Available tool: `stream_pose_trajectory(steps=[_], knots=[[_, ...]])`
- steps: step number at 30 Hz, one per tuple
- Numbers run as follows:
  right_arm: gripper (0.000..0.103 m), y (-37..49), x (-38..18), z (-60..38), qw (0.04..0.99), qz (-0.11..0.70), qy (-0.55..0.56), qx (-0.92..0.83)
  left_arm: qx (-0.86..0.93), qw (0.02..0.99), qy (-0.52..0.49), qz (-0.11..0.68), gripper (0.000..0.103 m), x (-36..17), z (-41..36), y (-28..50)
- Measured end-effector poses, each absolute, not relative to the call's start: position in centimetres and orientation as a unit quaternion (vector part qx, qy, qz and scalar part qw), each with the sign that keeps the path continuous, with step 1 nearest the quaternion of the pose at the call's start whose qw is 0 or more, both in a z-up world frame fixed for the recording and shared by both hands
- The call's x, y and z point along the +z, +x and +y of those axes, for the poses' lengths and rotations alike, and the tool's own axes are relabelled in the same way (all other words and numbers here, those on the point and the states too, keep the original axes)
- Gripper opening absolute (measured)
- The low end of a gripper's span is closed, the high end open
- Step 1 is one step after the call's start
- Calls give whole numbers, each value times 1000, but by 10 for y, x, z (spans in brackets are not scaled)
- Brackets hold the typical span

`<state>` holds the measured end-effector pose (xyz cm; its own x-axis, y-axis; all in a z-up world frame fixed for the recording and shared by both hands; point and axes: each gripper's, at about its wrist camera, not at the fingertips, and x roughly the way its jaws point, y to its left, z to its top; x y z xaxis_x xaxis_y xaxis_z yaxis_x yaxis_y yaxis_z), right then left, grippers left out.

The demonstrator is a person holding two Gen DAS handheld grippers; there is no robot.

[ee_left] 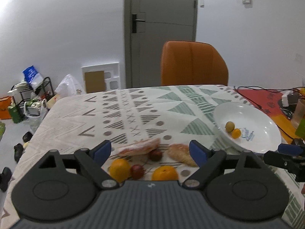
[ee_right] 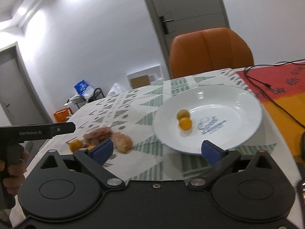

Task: Organize fruits
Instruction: 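Move both open grippers back over the fruit pile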

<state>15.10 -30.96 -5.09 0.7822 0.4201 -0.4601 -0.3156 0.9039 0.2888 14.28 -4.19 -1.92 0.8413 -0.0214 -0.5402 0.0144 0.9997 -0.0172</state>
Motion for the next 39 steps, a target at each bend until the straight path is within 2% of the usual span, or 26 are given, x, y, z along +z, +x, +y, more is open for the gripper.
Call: stream_pose_trajectory(steps=[31, 39], knots=[[99, 137, -53, -225, 916, 295, 36, 269, 11, 953, -50, 298, 88, -46, 24, 98], [92, 143, -55, -211, 911, 301, 26, 279, 14, 952, -57, 300, 88, -51, 35, 99]])
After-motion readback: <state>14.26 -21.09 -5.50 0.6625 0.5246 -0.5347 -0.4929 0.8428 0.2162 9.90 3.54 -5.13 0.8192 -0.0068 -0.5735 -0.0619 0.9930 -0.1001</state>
